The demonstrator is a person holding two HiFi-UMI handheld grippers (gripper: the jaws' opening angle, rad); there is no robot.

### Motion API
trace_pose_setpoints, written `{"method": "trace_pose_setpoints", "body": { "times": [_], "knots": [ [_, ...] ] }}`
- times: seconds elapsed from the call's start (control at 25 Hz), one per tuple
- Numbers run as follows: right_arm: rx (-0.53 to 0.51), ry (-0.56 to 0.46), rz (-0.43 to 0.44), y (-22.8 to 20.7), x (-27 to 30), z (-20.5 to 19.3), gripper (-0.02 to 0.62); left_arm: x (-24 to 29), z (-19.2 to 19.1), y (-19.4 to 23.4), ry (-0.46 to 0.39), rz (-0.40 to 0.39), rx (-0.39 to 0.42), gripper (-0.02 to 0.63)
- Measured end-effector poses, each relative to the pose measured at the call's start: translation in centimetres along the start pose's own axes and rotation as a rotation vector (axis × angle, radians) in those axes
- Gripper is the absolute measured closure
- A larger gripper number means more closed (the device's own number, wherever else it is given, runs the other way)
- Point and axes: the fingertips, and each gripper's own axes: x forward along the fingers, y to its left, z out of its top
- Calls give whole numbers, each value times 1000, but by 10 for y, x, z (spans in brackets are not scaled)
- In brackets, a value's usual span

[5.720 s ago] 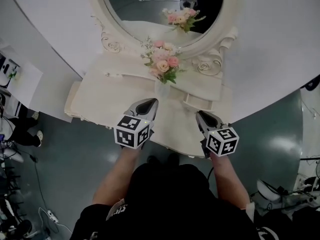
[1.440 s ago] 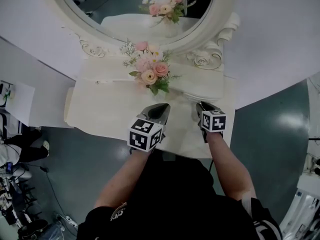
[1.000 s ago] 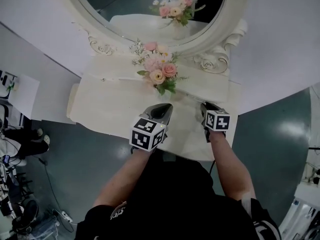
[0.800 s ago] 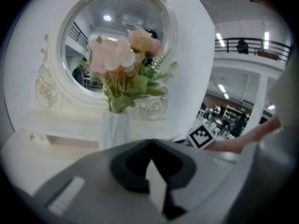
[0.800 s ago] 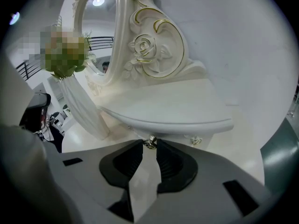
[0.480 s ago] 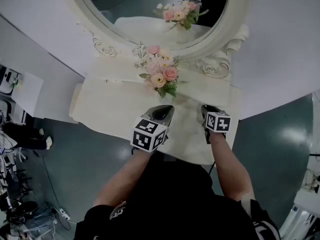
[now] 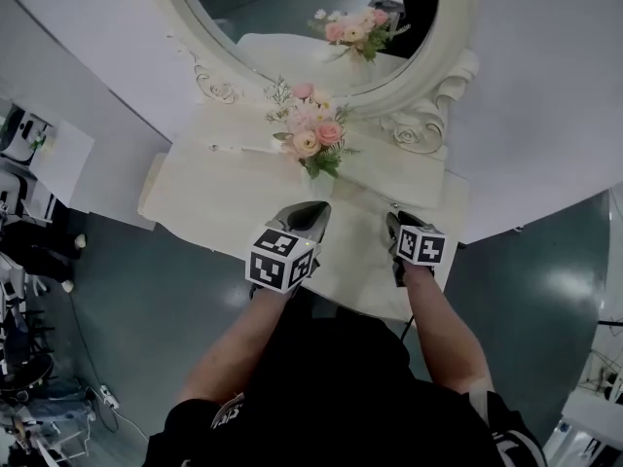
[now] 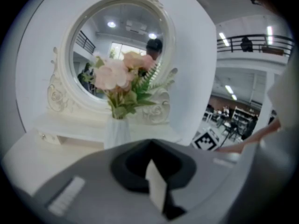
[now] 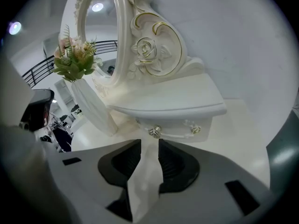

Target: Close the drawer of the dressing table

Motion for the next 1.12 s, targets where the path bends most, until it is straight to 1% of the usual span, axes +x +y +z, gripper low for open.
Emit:
{"method": "trace_pose_setpoints", "body": {
  "times": [0.2,0.4,0.48,0.68,0.92,1.04,1.12],
  "knots": [
    [-10,-30,8,5,-18,3,499,-20,9,8,-38,36,-6,597],
    [4,-78,-7,15,-41,5,512,-35,15,15,-64,21,11,597],
    [10,-109,-17,21,-51,11,514,-38,19,18,-73,-1,24,597],
    [12,-184,-79,40,-78,26,523,-45,30,23,-90,-81,77,597],
    [-15,-246,-99,90,-100,33,532,-60,34,32,-99,-162,153,597],
    [-68,-268,-117,117,-111,37,537,-65,36,36,-106,-208,179,597],
    [-123,-281,-139,135,-120,38,541,-68,38,38,-117,-245,166,597]
  ]
}}
